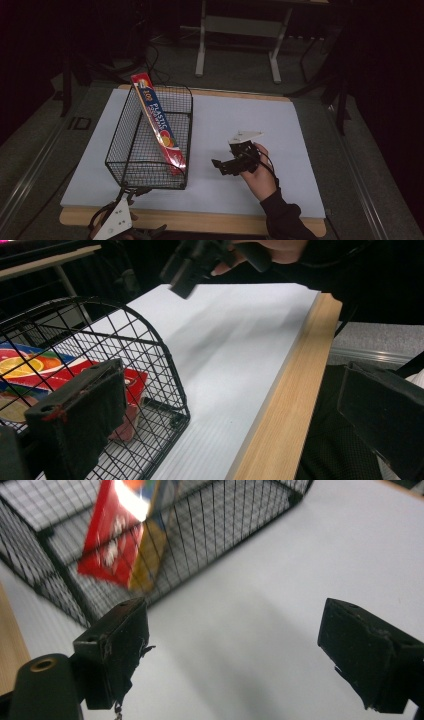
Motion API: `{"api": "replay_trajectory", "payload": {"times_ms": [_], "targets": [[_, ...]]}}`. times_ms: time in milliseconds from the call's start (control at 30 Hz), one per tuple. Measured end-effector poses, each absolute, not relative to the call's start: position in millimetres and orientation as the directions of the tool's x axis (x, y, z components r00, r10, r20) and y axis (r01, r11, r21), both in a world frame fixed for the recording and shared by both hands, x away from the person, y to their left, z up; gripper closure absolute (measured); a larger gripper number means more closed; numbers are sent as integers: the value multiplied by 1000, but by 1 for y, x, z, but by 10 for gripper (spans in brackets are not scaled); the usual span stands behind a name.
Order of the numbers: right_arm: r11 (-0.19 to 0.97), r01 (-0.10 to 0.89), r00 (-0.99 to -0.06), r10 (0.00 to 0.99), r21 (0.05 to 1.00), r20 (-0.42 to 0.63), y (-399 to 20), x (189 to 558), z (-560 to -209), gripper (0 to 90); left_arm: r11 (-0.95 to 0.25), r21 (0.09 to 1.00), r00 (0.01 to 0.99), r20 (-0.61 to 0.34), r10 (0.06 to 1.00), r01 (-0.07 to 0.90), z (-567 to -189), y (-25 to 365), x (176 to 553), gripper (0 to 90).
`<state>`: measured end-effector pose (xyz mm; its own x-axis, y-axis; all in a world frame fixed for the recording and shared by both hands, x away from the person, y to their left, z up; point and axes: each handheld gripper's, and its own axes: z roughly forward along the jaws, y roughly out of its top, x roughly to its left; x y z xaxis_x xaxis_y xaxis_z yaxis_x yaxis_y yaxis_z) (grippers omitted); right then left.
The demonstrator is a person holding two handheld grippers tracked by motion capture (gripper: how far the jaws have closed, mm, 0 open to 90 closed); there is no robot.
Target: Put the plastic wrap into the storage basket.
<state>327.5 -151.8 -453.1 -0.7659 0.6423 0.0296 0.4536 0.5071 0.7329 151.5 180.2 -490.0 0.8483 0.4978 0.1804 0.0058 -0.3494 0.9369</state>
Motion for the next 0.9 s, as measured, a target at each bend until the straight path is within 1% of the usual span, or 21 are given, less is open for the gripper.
{"api": "replay_trajectory", "payload": {"times_ms": [267,700,800,900], "targets": [[517,460,-755,655,722,11,-180,315,-469,130,-352,936,849,178,498,10,-491,179,152,0],[513,469,-738,675,719,-1,-203,303,-490,129,-357,934,852,181,492,8,-491,179,151,0],[523,446,-735,677,726,-36,-209,297,-496,128,-356,934,854,178,490,10,-491,179,152,0],[512,412,-724,686,754,-69,-214,295,-494,131,-357,934,855,176,488,12,-491,180,152,0]]}}
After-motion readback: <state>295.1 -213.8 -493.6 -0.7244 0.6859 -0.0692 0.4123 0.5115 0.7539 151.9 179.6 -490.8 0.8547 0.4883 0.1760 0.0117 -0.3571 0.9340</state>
